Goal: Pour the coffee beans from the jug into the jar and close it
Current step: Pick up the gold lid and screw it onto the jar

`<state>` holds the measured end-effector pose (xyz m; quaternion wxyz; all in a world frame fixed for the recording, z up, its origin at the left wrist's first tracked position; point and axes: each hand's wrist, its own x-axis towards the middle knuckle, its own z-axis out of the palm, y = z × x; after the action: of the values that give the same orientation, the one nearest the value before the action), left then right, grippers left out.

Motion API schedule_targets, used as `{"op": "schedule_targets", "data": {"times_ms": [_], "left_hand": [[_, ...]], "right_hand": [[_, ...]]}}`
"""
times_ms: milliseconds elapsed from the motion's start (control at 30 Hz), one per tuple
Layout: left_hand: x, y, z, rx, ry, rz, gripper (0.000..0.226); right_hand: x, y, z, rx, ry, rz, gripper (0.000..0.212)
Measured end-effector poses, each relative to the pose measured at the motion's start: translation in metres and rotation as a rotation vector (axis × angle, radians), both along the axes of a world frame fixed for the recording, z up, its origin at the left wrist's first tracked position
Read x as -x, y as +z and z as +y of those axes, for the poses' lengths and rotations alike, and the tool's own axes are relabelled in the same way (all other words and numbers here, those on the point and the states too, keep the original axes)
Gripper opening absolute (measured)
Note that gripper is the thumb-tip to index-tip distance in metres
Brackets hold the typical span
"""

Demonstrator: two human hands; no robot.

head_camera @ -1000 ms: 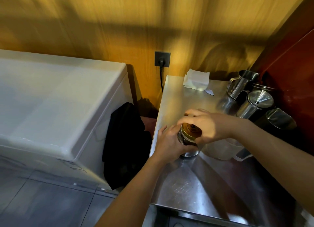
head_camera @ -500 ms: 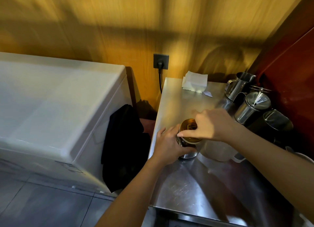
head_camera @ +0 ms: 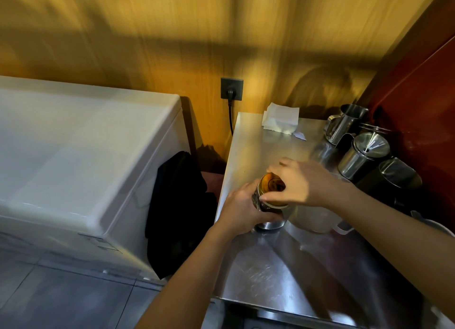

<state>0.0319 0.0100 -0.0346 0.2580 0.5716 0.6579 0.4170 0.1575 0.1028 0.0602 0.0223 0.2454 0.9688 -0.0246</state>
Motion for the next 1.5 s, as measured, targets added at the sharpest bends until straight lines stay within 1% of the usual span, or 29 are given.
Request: {"op": "schedule_targets", "data": {"times_ms": [67,133,167,233,300,367,433,533,600,667,733,800,867,933,1033,1167,1233,1400,1500], "left_hand": [[0.007,0.002,0.000,0.025,-0.095,-0.136,0.065],[0.016,0.007,0.001,0.068,-0.220,-0.230,0.060],[0.021,0.011,0.002,0.108,-0.276,-0.232,0.059],[0.028,0.016,0.007,0.190,-0.336,-0.154,0.059],[0.030,0.018,0.009,0.239,-0.340,-0.097,0.058],[0.027,0.017,0.005,0.225,-0.354,-0.133,0.054],[0.020,0.012,-0.003,0.174,-0.272,-0.103,0.057],[0.003,0.004,-0.012,0.100,-0.055,0.007,0.070],[-0.009,0.004,-0.015,0.066,0.015,-0.019,0.070],[-0.009,0.006,-0.015,0.081,-0.022,-0.136,0.068],[0.004,0.010,-0.012,0.127,-0.141,-0.236,0.065],[0.016,0.016,-0.009,0.178,-0.241,-0.236,0.061],[0.020,0.018,-0.008,0.192,-0.271,-0.209,0.060],[0.018,0.014,-0.008,0.160,-0.253,-0.198,0.061],[0.010,0.003,-0.013,0.083,-0.189,-0.204,0.063],[0.001,-0.002,-0.014,0.029,-0.085,-0.086,0.066],[-0.002,-0.003,-0.014,0.016,-0.051,-0.064,0.066],[-0.006,-0.004,-0.014,-0.031,-0.021,-0.070,0.057],[-0.008,-0.006,-0.013,-0.036,0.002,-0.074,0.056]], "right_hand": [[-0.003,0.000,-0.002,-0.056,0.031,0.021,0.068],[-0.010,-0.004,-0.002,-0.089,0.170,-0.001,0.068],[-0.012,-0.006,-0.003,-0.088,0.231,-0.005,0.066],[-0.015,-0.007,-0.004,-0.048,0.283,0.015,0.063],[-0.015,-0.011,-0.005,-0.045,0.278,0.052,0.061],[-0.012,-0.015,-0.009,-0.071,0.221,0.064,0.059],[-0.010,-0.022,-0.012,-0.080,0.138,0.082,0.058],[-0.006,-0.029,-0.016,-0.088,0.025,0.136,0.060],[-0.005,-0.031,-0.017,-0.117,-0.008,0.138,0.061],[-0.006,-0.029,-0.015,-0.135,0.050,0.137,0.066],[-0.008,-0.025,-0.013,-0.137,0.147,0.113,0.072],[-0.009,-0.020,-0.011,-0.146,0.236,0.076,0.072],[-0.008,-0.018,-0.012,-0.148,0.260,0.078,0.067],[-0.007,-0.017,-0.014,-0.139,0.245,0.111,0.063],[-0.006,-0.018,-0.017,-0.134,0.203,0.120,0.064],[-0.004,-0.017,-0.022,-0.129,0.110,0.111,0.059],[-0.004,-0.019,-0.023,-0.127,0.076,0.110,0.059],[-0.001,-0.027,-0.026,-0.134,-0.006,0.150,0.058],[0.001,-0.028,-0.030,-0.141,-0.068,0.158,0.056]]}}
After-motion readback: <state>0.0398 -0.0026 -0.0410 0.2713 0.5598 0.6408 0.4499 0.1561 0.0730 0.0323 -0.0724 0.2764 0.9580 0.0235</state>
